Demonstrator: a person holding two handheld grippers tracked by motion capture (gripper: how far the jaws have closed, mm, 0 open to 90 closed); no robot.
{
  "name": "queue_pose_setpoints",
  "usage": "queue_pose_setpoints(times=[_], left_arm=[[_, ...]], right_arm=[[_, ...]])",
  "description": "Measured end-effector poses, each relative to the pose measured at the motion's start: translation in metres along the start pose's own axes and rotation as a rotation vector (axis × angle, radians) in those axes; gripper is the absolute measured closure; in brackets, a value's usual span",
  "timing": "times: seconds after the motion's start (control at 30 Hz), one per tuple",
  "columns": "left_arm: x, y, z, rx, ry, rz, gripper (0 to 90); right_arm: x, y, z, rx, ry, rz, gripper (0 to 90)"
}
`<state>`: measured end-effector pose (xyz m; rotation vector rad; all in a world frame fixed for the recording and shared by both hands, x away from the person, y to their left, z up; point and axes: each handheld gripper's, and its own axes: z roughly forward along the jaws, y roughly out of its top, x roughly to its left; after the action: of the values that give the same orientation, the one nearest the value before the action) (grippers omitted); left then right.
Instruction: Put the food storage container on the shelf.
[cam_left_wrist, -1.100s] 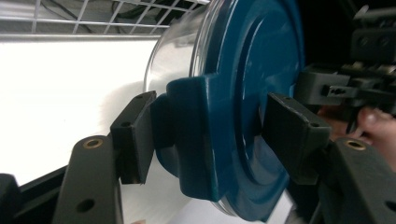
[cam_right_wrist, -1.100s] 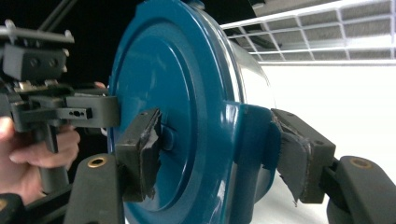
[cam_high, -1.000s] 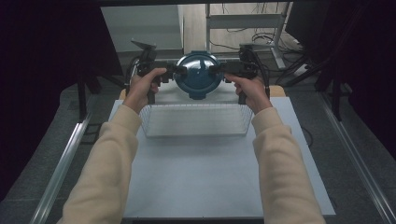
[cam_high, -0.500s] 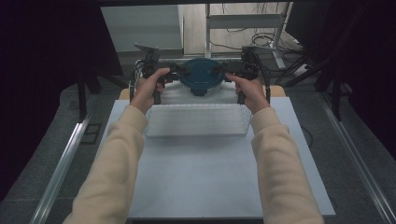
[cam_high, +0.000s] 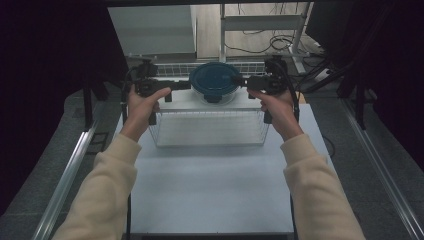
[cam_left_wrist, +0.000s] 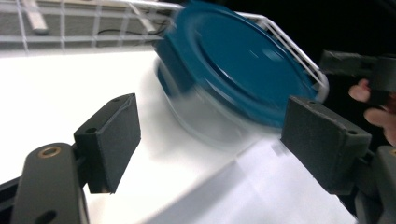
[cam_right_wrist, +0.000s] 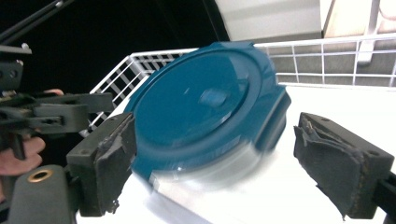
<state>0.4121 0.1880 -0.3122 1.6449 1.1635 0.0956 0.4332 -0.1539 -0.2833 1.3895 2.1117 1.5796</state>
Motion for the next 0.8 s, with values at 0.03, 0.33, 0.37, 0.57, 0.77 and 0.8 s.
queue_pose_setpoints(times=[0.03,0.33,0.37,0.57,0.77,0.8], left_arm=[[-0.003,-0.007,-0.006,-0.006,-0.007,0.009,19.3],[-0.023,-0.098,-0.051,-0.004,-0.002,0.106,19.5],[-0.024,-0.110,-0.054,0.003,0.006,0.119,19.4],[-0.020,-0.170,-0.065,0.030,0.078,0.165,20.5],[-0.007,-0.204,-0.065,0.075,0.102,0.144,20.5],[-0.006,-0.207,-0.065,0.073,0.110,0.138,20.5]], right_arm=[[0.002,-0.005,-0.006,0.002,0.009,-0.024,14.9],[0.019,-0.080,-0.057,0.005,0.011,-0.204,17.2],[0.019,-0.089,-0.061,0.003,0.010,-0.209,17.1],[0.015,-0.147,-0.089,-0.002,-0.010,-0.284,18.5],[0.000,-0.195,-0.096,0.045,-0.043,-0.276,19.5],[-0.003,-0.202,-0.094,0.062,-0.051,-0.278,19.6]])
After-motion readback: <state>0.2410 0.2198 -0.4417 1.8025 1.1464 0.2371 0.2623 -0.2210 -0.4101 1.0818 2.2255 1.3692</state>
